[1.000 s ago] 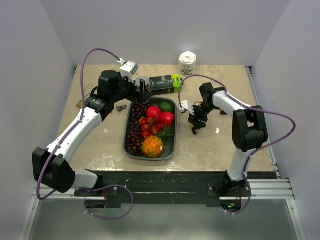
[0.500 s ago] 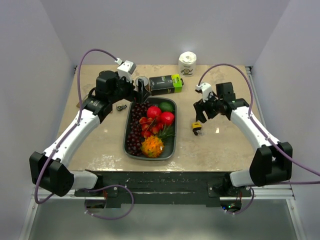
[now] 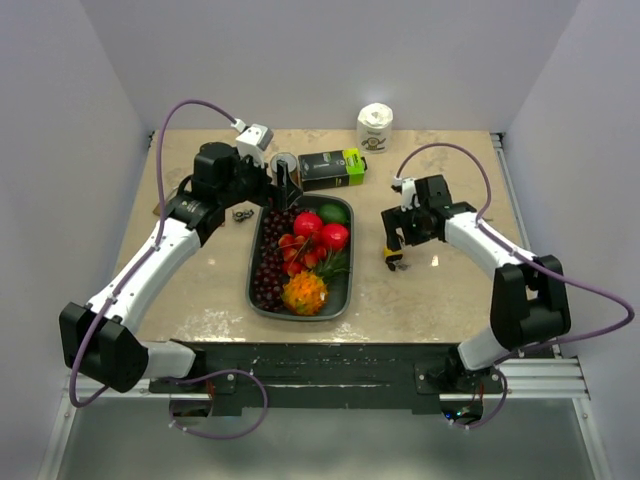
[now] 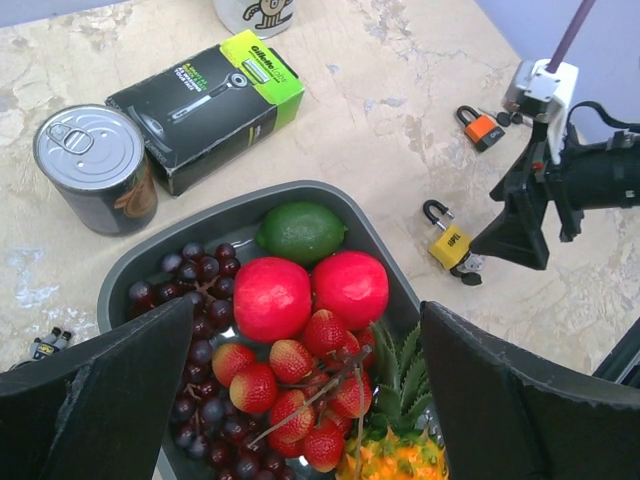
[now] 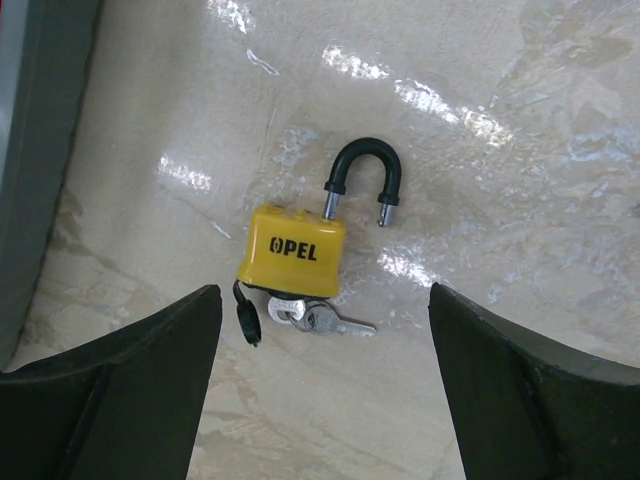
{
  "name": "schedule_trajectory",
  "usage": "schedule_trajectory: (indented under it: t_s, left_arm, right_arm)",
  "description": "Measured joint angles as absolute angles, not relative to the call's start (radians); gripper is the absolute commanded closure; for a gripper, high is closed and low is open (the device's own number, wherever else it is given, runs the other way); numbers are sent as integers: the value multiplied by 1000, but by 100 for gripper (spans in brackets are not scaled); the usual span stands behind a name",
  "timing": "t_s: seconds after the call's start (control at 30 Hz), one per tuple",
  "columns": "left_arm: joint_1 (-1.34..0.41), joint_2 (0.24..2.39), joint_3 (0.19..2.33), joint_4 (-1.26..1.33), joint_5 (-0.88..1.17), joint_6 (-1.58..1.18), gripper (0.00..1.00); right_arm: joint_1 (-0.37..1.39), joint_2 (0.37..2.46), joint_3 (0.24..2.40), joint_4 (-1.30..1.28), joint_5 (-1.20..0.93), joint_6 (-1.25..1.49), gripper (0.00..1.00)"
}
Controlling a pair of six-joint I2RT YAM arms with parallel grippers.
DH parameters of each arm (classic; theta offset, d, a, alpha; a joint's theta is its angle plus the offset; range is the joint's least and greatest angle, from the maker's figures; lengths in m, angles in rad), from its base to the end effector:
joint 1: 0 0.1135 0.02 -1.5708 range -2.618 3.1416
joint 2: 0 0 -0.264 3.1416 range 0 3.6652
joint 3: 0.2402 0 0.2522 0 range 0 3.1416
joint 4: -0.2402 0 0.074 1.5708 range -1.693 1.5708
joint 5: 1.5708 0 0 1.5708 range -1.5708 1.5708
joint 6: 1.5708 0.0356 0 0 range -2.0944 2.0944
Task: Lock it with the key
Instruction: Move the lock to the center of the board, then pick up the lock from the center of the board.
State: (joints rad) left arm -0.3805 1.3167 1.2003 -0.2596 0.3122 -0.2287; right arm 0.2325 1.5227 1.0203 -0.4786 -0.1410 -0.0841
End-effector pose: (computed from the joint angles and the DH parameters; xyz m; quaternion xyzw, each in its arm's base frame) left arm 0.2784 -0.1231 0.3606 0.1491 0.8078 -0.2893 0.4915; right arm 0.3021 0.0767 0.2210 -0.1707 0.9393 0.0887 0.2841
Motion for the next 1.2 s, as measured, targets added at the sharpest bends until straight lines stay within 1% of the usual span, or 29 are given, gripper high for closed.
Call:
schedule_trajectory:
  t_s: [0.07,0.3,0.43,0.53,0.57,0.63,0.67,0.73,0.77,0.87,1.03,1.2]
  left_arm:
    - [-381,1317,1200,-261,313,-229,1]
    - [-381,1318,1200,-267,310,-233,1]
    - [-381,1322,1200,-270,308,-233,1]
    - [-381,1325,1200,-271,306,-233,1]
    - [-381,1325,1200,-271,305,-233,1]
    - [-381,1325,1200,-271,305,-232,1]
    - [-381,1325,1200,-271,306,-232,1]
    - [-381,1325,1200,-271,307,-224,1]
    - [-381,1325,1200,-271,310,-220,1]
    - [-381,1332,1201,-273,330,-196,1]
    - [-380,1347,1203,-284,405,-133,1]
    - [-380,1318,1158,-219,511,-54,1]
  right_arm:
    - [256,1545,1019,-462,-121,-64,14]
    - [342,1613,1011,-409,-68,4,22]
    - [346,1665,999,-398,-35,40,26]
    - [346,1689,982,-395,-10,64,31]
    - [347,1690,979,-392,1,71,38]
    - [348,1689,974,-382,12,80,45]
    - [348,1689,973,-378,15,83,55]
    - [349,1689,971,-374,25,91,66]
    - [349,1687,971,-373,28,94,79]
    - [349,1684,971,-373,35,90,100]
    - [346,1626,970,-404,26,13,100]
    - [314,1469,992,-490,-95,-159,100]
